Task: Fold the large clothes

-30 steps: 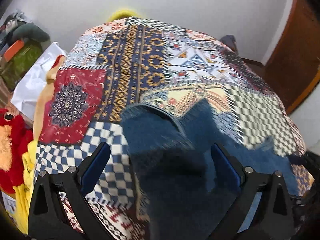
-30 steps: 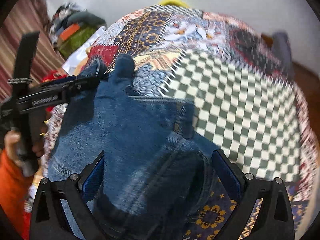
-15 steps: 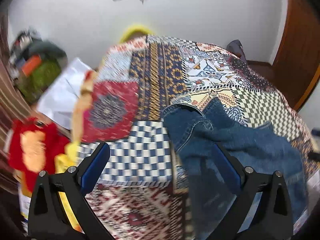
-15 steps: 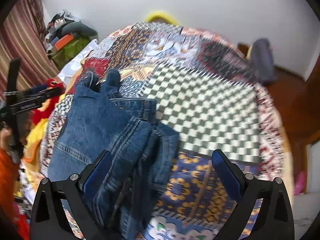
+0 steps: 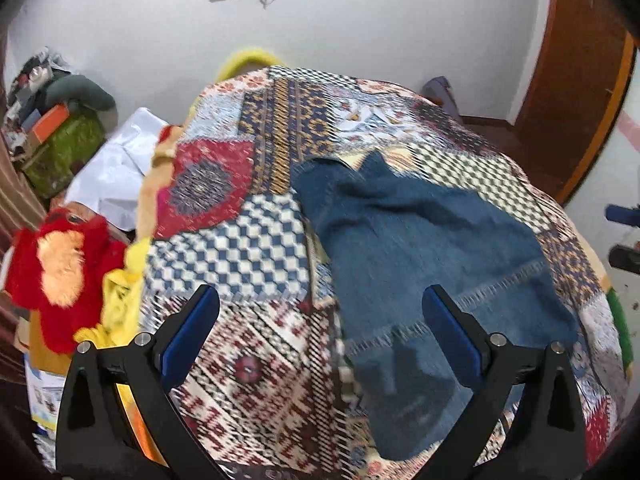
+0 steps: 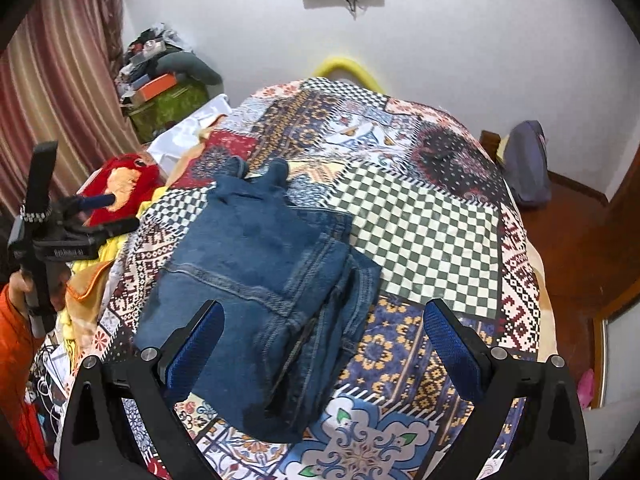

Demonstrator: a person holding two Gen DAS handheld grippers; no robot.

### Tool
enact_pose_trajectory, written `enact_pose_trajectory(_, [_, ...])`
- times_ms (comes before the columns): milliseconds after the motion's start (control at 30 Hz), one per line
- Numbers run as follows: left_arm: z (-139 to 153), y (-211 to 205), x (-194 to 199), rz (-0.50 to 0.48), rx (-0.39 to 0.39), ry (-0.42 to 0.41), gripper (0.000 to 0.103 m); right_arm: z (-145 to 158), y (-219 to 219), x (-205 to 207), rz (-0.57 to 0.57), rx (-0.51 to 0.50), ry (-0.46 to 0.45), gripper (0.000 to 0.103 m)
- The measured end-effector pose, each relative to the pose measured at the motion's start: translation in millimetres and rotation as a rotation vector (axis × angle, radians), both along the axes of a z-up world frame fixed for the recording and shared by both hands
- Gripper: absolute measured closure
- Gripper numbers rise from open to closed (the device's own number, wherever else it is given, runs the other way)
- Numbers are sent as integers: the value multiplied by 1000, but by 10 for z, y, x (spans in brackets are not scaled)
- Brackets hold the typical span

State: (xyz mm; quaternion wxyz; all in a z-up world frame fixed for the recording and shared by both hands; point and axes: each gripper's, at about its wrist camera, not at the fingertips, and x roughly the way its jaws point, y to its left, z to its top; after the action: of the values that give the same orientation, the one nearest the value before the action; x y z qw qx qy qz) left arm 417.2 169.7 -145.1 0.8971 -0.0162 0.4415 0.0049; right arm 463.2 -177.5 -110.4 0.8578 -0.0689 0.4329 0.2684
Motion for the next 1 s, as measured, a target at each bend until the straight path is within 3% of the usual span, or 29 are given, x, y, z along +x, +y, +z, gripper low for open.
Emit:
enact_pose_trajectory(133, [-202, -88, -122, -35, -66, 21, 1, -148, 104, -26, 9, 52, 39, 4])
enact_pose_trajectory(300, [-636, -42, -54, 8, -209, 138, 1, -680, 254, 135, 4, 83, 221, 4])
enact_pose_trajectory(367, [-806, 49, 7, 36, -323, 175, 1, -951, 297, 249, 9, 101, 322, 4])
enact_pose_trajectory(467, [-1017, 206, 133, 88, -524, 229, 1, -1201, 297, 409, -7, 119, 396, 4])
enact_pose_trajectory(533, [-1130, 232, 216, 108, -577, 259, 1, -1342, 276, 529, 6, 177, 455, 4])
enact_pose_trajectory(867, [-1358, 130, 532, 83, -735, 284, 0, -1595, 253, 792, -54, 276, 514, 0])
enact_pose_trajectory(900, [-1353, 121, 560, 81, -748, 280, 4, -1590, 256, 791, -56, 275, 508, 1])
enact_pose_trajectory(933, [-1332, 98, 581, 68, -766, 270, 16, -1576, 264, 772, -55, 273, 499, 2])
enact_pose_trajectory(1000, [-1278, 30, 604, 60, -742, 264, 17, -1537, 268, 755, -41, 283, 495, 16])
